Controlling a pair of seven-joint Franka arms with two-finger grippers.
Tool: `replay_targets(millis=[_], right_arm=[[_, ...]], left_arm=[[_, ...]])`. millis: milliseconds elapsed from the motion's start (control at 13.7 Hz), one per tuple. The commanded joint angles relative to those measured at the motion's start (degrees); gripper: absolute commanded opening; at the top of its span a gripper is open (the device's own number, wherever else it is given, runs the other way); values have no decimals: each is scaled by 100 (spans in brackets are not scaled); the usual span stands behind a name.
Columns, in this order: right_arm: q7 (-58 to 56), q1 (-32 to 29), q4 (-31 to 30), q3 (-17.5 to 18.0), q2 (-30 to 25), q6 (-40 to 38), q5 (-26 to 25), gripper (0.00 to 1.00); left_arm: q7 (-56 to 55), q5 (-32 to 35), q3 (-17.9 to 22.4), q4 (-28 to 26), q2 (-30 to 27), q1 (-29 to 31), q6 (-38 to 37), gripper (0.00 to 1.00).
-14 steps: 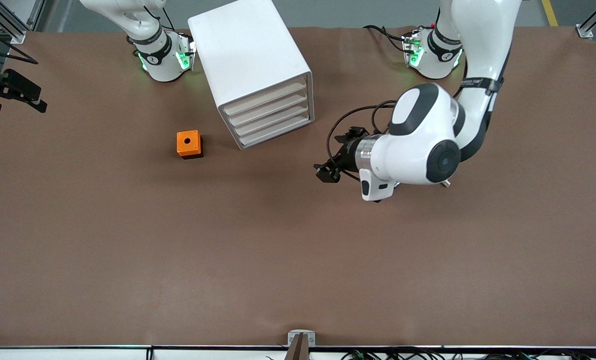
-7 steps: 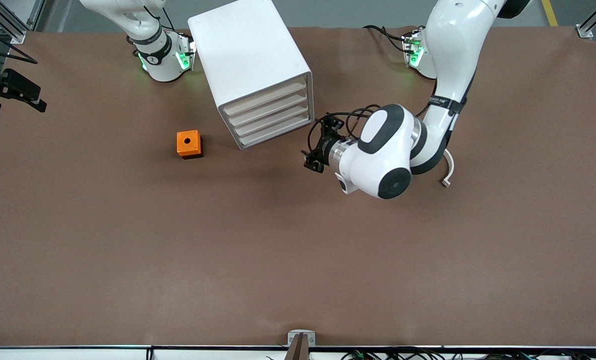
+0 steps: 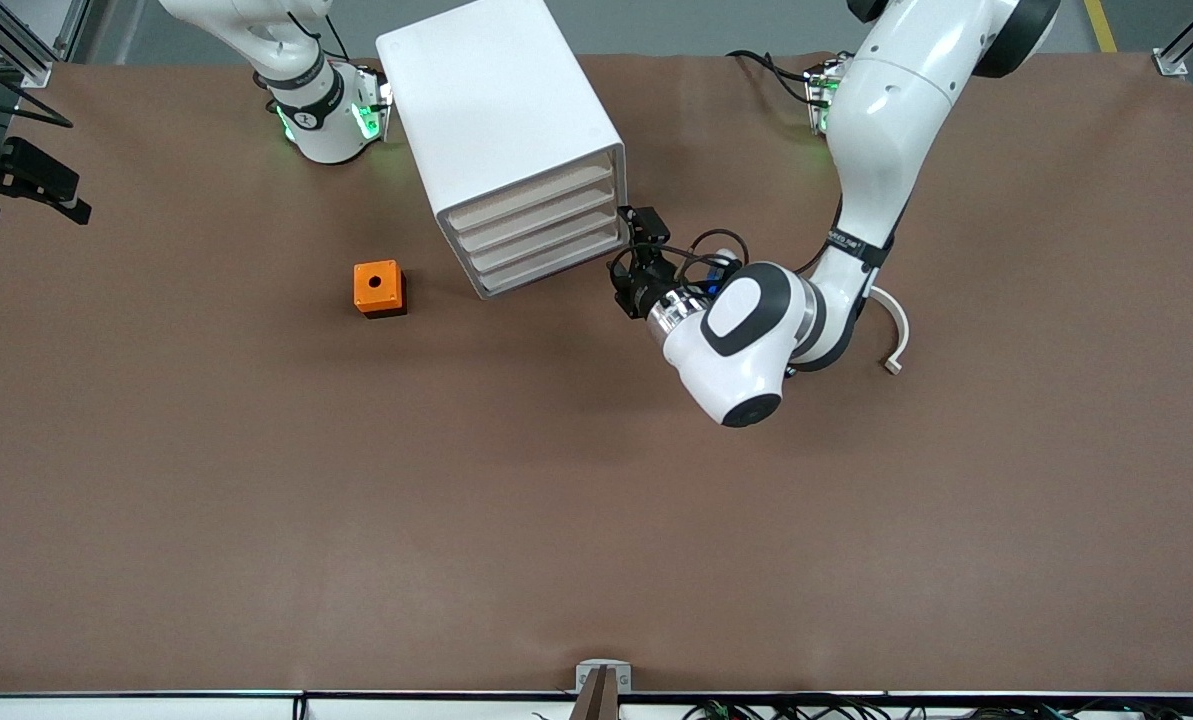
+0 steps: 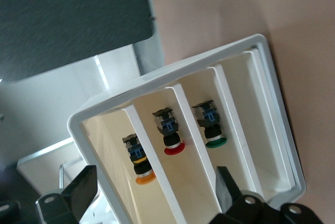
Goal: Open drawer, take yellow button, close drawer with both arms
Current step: 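Move the left gripper toward the white cabinet's drawer handle, then grasp the drawer handle with the left gripper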
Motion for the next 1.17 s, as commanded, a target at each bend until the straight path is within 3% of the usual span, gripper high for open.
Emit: replay_targets(millis=[0, 219, 583, 729, 1093], right_arm=[[-25, -15, 67, -8, -6, -50, -24, 100], [-33, -6, 67, -8, -6, -50, -15, 100], [-33, -15, 67, -8, -6, -50, -16, 100], [-33, -15, 67, -8, -6, -50, -16, 100], [-33, 3, 84, -8, -6, -50, -33, 100]], left_arm=[[-552, -375, 14, 165, 179, 21, -239, 99], [-993, -587, 14, 147, 329, 21, -274, 99], [-1011, -560, -48, 60, 303, -181, -283, 64], [-1011, -552, -240, -2, 294, -181, -283, 62], [-1221, -552, -294, -239, 285, -330, -275, 62]])
